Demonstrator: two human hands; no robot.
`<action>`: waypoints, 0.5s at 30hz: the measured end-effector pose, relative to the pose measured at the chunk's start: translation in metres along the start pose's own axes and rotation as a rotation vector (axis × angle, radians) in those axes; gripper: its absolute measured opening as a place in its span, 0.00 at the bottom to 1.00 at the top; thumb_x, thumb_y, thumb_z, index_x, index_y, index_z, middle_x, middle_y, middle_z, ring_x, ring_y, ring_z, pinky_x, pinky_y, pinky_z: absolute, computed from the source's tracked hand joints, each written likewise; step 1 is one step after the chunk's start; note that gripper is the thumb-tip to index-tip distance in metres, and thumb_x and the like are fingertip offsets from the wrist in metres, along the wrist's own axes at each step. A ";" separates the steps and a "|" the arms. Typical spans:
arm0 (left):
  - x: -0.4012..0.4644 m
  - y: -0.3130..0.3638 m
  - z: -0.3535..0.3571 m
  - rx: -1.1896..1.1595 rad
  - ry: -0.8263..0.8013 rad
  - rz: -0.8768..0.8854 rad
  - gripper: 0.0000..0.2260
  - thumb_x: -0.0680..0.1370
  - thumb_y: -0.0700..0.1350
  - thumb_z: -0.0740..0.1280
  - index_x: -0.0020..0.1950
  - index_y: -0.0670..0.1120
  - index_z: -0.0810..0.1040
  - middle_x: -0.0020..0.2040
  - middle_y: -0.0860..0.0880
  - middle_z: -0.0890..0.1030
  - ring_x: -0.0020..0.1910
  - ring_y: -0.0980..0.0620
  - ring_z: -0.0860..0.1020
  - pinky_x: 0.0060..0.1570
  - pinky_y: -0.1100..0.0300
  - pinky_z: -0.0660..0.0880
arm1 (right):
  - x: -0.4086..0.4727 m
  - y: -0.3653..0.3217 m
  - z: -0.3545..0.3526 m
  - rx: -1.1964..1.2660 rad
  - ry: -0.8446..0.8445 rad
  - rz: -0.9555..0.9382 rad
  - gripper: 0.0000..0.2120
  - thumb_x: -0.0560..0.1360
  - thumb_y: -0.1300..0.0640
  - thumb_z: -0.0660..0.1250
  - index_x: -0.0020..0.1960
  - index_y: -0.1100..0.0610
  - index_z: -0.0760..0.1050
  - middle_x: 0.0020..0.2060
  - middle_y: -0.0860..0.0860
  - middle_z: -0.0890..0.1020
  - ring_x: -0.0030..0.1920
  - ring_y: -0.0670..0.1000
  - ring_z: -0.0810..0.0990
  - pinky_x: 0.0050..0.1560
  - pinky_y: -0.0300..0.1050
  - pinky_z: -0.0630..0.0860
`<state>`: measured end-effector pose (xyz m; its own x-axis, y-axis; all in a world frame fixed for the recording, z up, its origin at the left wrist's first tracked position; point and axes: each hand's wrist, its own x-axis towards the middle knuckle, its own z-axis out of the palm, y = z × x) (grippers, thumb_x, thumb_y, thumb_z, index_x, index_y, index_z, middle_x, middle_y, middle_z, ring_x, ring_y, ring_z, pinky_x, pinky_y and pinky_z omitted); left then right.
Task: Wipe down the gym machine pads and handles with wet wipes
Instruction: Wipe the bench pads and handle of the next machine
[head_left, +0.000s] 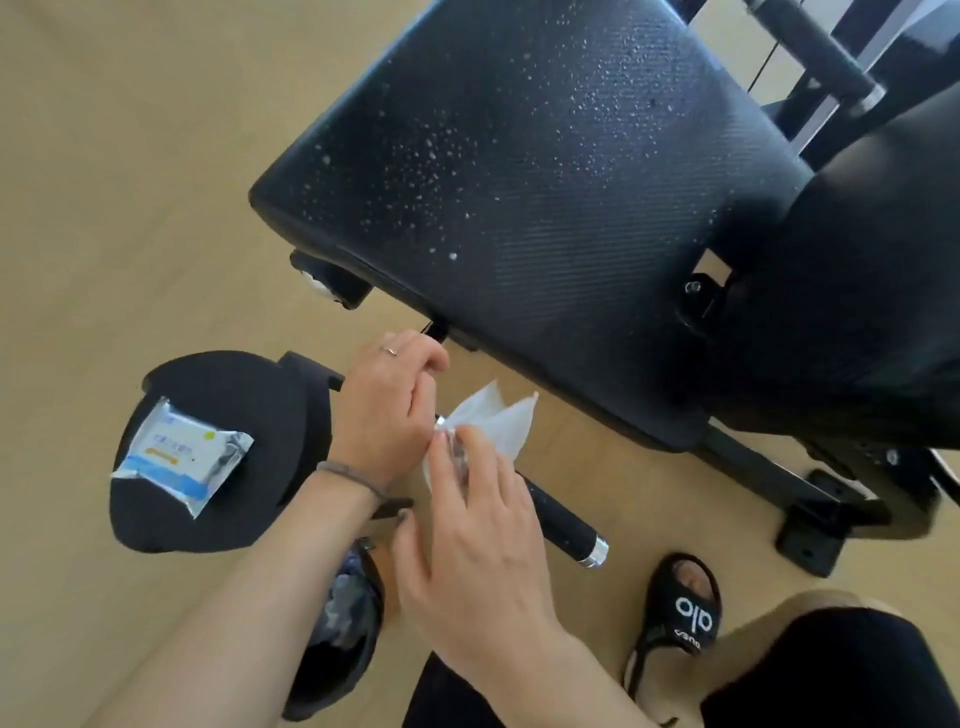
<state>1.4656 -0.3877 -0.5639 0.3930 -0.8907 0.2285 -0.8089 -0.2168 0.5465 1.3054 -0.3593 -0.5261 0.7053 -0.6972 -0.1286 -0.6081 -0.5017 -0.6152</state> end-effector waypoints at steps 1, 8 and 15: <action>-0.001 0.000 0.002 -0.027 0.044 0.005 0.12 0.76 0.39 0.54 0.44 0.42 0.77 0.40 0.50 0.77 0.42 0.54 0.71 0.45 0.70 0.65 | 0.001 0.002 0.002 0.021 0.015 -0.018 0.26 0.79 0.47 0.55 0.74 0.56 0.66 0.66 0.49 0.69 0.59 0.48 0.71 0.63 0.43 0.73; -0.012 -0.001 0.023 -0.300 0.318 -0.023 0.10 0.72 0.32 0.55 0.33 0.40 0.70 0.31 0.46 0.73 0.32 0.51 0.69 0.33 0.62 0.67 | 0.024 0.021 -0.001 -0.002 0.122 -0.110 0.19 0.78 0.45 0.66 0.62 0.53 0.66 0.49 0.46 0.66 0.40 0.48 0.73 0.38 0.43 0.80; -0.008 -0.017 0.018 -0.560 0.203 0.056 0.08 0.71 0.34 0.55 0.33 0.37 0.68 0.33 0.38 0.70 0.35 0.40 0.67 0.33 0.55 0.64 | 0.055 0.027 -0.001 -0.313 0.024 -0.078 0.27 0.73 0.38 0.72 0.62 0.54 0.70 0.50 0.51 0.67 0.51 0.52 0.67 0.48 0.46 0.67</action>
<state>1.4677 -0.3840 -0.5898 0.4767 -0.7887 0.3883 -0.4988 0.1210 0.8582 1.3274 -0.4117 -0.5495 0.7478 -0.6602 -0.0697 -0.6374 -0.6847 -0.3534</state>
